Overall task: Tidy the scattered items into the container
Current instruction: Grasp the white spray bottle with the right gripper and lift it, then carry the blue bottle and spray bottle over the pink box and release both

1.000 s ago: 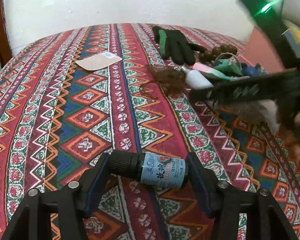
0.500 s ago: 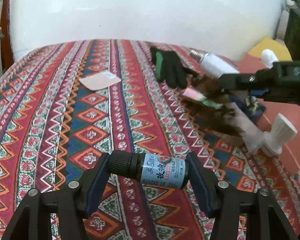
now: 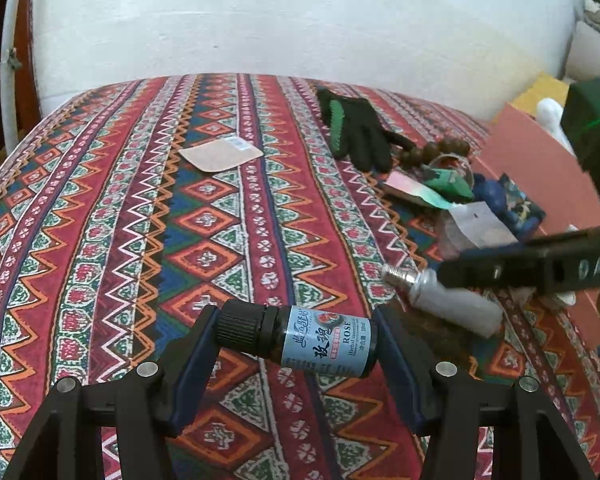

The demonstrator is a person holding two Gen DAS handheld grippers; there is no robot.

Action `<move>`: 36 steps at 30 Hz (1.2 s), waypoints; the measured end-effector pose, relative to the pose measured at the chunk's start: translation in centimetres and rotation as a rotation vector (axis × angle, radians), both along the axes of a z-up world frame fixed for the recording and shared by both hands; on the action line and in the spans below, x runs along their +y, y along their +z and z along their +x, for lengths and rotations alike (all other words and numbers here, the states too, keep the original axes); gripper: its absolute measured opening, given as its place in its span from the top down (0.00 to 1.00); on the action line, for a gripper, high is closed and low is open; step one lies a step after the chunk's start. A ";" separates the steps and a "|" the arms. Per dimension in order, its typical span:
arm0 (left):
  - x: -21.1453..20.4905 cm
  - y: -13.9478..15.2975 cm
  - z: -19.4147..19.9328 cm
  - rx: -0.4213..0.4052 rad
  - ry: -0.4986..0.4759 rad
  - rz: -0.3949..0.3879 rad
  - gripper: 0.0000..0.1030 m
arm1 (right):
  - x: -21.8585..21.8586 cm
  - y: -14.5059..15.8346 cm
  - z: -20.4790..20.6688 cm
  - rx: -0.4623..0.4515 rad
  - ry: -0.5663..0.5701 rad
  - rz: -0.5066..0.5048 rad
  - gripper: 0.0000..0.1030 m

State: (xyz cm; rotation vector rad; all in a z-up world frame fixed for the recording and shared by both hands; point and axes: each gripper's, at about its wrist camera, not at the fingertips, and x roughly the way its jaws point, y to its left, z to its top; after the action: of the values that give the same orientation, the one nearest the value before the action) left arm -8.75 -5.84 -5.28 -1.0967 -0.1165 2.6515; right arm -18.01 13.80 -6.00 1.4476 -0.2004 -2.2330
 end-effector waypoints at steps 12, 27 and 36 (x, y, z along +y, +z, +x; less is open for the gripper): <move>-0.1 -0.5 -0.1 -0.012 -0.008 -0.002 0.37 | -0.7 -0.2 0.4 0.038 0.006 0.093 0.71; 3.3 8.8 2.0 0.140 -0.062 0.086 0.37 | 4.6 14.2 5.9 0.375 -0.148 -0.350 0.71; 13.2 16.4 3.2 0.263 -0.240 0.114 0.37 | 14.1 21.9 13.3 0.633 -0.357 -0.348 0.71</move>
State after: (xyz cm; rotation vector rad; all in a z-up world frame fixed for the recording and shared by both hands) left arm -5.54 7.33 11.17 -0.6734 -0.0769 2.5094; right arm -4.70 27.89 15.95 0.5131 -0.6316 -2.6448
